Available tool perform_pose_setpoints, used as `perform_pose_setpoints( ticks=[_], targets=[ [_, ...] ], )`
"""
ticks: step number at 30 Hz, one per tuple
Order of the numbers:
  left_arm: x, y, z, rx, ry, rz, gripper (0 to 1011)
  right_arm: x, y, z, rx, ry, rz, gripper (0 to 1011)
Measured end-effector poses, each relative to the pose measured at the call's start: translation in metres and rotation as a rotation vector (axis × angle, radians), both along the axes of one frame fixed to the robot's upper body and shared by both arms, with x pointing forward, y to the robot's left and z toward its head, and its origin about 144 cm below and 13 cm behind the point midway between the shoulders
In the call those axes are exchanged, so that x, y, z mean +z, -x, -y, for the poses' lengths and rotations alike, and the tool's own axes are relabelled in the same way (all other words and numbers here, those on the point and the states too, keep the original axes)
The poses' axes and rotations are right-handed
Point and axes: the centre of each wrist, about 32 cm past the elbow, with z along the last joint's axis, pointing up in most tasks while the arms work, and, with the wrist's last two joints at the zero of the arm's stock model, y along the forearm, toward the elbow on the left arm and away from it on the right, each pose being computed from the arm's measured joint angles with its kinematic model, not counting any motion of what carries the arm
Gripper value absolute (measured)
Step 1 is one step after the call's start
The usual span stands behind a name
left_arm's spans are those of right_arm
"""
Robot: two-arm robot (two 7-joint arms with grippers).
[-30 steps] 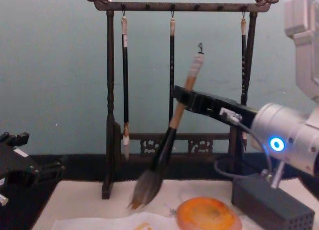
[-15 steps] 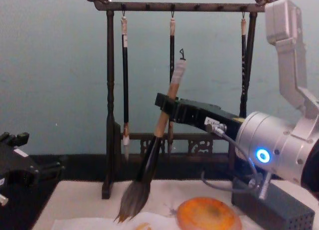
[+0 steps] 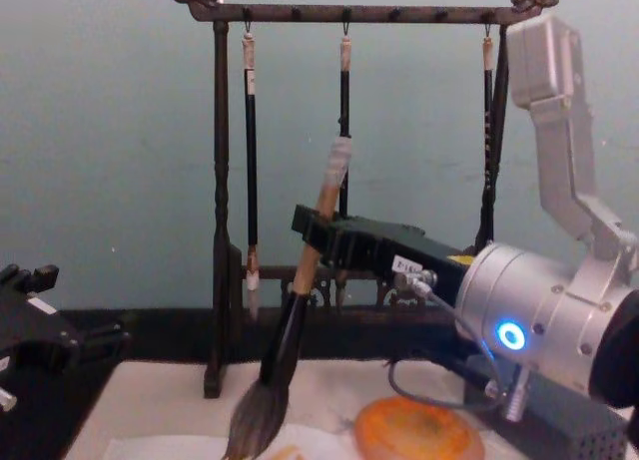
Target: Pick up the brush from the inkstone, write on the paper, then place the brush back to its original position.
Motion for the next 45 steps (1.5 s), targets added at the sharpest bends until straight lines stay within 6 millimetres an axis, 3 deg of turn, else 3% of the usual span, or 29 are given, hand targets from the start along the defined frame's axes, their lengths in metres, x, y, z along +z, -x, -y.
perform_pose_setpoints(
  ticks=[45],
  targets=[
    [0.0000, 0.0000, 0.0000, 0.000, 0.000, 0.000, 1001, -0.0069, 0.0051, 0.0009, -0.011, 0.053, 0.050, 171]
  ],
)
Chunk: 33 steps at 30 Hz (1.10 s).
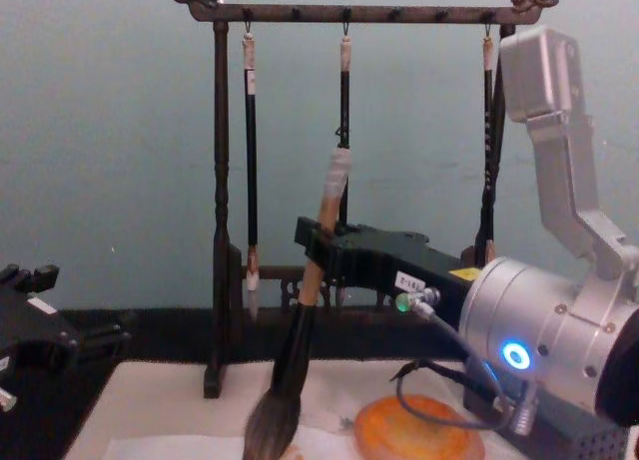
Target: Pick up the brush from the inkstone, write on the paper, then place the brush back to its original position.
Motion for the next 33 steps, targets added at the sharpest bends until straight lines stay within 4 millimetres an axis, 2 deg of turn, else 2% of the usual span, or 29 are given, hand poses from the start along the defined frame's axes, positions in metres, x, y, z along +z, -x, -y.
perform_pose_setpoints(
  ticks=[33],
  targets=[
    [0.000, 0.000, 0.000, 0.000, 0.000, 0.000, 1001, -0.002, 0.002, 0.016, -0.048, 0.030, 0.027, 172]
  ],
)
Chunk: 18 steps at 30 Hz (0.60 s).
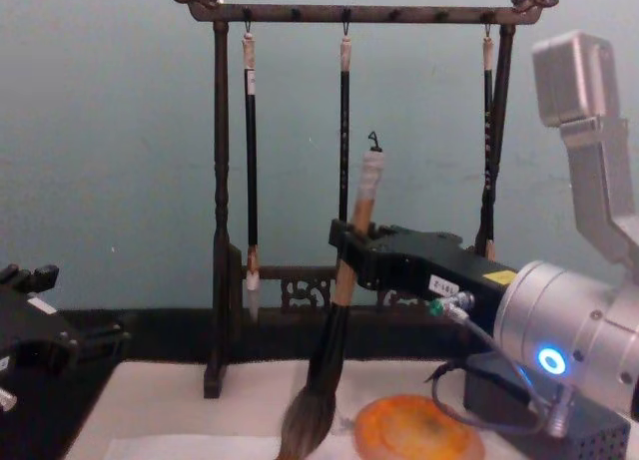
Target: Pick up the brush from the inkstone, write on the paper, then place the brush back to its original position.
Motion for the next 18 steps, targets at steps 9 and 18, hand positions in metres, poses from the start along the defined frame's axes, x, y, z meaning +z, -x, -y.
perform_pose_setpoints(
  ticks=[9, 18],
  targets=[
    [0.0000, 0.0000, 0.0000, 0.000, 0.000, 0.000, 1001, 0.0007, 0.0008, 0.0035, -0.011, 0.004, 0.005, 172],
    [0.0000, 0.0000, 0.0000, 0.000, 0.000, 0.000, 1001, 0.0016, 0.0014, 0.0076, -0.021, 0.010, 0.011, 171]
  ],
)
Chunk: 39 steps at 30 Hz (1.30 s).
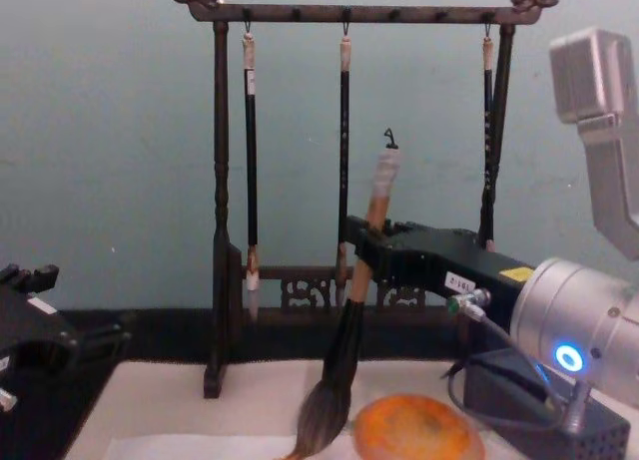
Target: Pick up the brush from the inkstone, write on the paper, then place the brush back to its original position.
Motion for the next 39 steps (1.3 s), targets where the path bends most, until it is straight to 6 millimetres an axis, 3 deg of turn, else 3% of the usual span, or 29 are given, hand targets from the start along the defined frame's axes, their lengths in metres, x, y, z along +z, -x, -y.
perform_pose_setpoints(
  ticks=[21, 39],
  targets=[
    [0.0000, 0.0000, 0.0000, 0.000, 0.000, 0.000, 1001, 0.0013, 0.0017, 0.0095, -0.024, 0.015, 0.008, 171],
    [0.0000, 0.0000, 0.0000, 0.000, 0.000, 0.000, 1001, 0.0061, 0.0032, 0.0065, -0.018, 0.012, 0.023, 172]
  ],
)
